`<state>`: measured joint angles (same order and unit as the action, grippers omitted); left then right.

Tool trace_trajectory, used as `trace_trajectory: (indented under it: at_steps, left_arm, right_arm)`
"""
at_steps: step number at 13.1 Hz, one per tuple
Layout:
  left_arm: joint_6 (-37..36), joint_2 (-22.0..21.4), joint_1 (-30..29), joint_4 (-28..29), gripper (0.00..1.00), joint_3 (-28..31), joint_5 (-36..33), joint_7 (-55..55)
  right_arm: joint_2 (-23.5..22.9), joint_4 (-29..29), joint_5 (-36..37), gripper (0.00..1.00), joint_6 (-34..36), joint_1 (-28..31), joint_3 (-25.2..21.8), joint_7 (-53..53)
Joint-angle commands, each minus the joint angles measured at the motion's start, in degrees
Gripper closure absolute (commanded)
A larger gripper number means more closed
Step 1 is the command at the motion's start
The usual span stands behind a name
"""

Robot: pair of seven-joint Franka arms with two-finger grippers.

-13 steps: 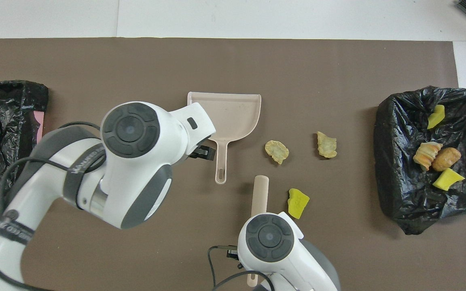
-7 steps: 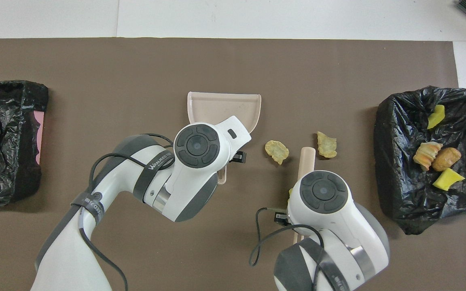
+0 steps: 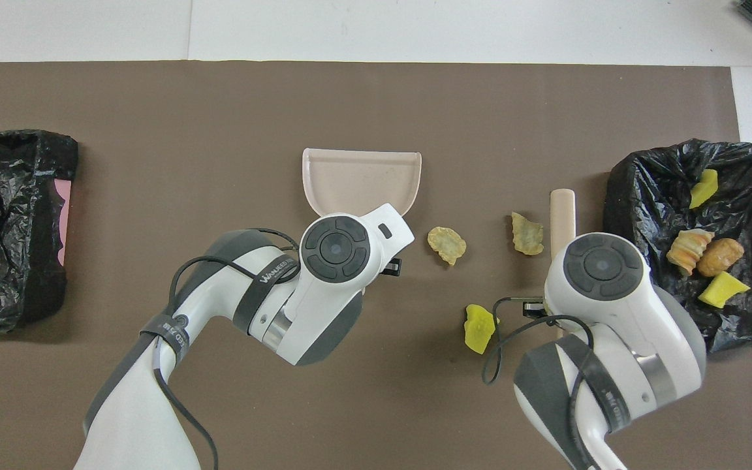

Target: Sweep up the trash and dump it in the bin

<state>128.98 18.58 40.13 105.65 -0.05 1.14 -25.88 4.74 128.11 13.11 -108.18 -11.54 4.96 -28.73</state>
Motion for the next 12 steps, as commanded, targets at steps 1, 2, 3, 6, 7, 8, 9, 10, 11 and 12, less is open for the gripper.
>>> trace_trajectory:
  at_steps: [1, 2, 3, 6, 7, 8, 9, 10, 11, 12]
  left_arm:
    - [-0.04, -1.35, 0.92, 2.27, 0.26, 0.93, 0.62, -0.31]
    - [-0.48, -1.35, 0.92, 2.28, 0.39, 0.93, 0.62, -0.22]
    - [-0.57, -1.35, 0.92, 2.19, 0.5, 0.93, 0.62, -0.31]
    - [-1.62, -1.44, 0.74, 1.84, 0.81, 1.02, 0.53, -0.22]
    - [-1.71, -1.52, 0.39, 1.75, 0.85, 1.02, 0.53, 0.47]
    - [-1.71, -1.87, -0.04, 1.49, 0.87, 1.19, 0.53, 0.66]
    - [-1.71, -3.01, -0.31, 1.49, 0.87, 1.37, 0.53, 2.05]
    - [-2.5, -4.06, -1.36, 1.49, 0.87, 1.54, 0.53, 5.11]
    - [-5.29, -5.38, -2.41, 1.49, 0.9, 1.54, 0.53, 9.75]
    - [-8.36, -6.7, -2.94, 1.49, 0.94, 1.63, 0.53, 15.8]
  right_arm:
    - [-0.08, 1.17, 1.21, 1.0, -1.5, 4.05, 0.84, 5.77]
    - [-0.95, 2.39, 1.21, 1.0, -3.68, 5.03, 0.84, 6.49]
    - [-1.83, 3.01, 0.95, 1.0, -5.53, 5.03, 0.93, 6.59]
    - [-2.9, 2.84, 0.07, 1.0, -6.42, 4.33, 1.1, 7.55]
    - [-2.98, 2.76, -0.63, 1.0, -6.34, 2.94, 1.1, 9.03]
    - [-3.85, 2.84, -0.89, 1.0, -6.34, 0.84, 1.1, 9.05]
    - [-4.47, 2.67, -2.03, 1.0, -6.42, -0.05, 1.1, 8.96]
    - [-5.0, 2.32, -4.48, 1.0, -6.69, -0.24, 1.1, 9.66]
    - [-5.35, 2.23, -5.98, 1.0, -7.65, -0.59, 1.19, 9.75]
    - [-5.62, 2.05, -6.34, 1.0, -7.83, -1.72, 1.19, 9.84]
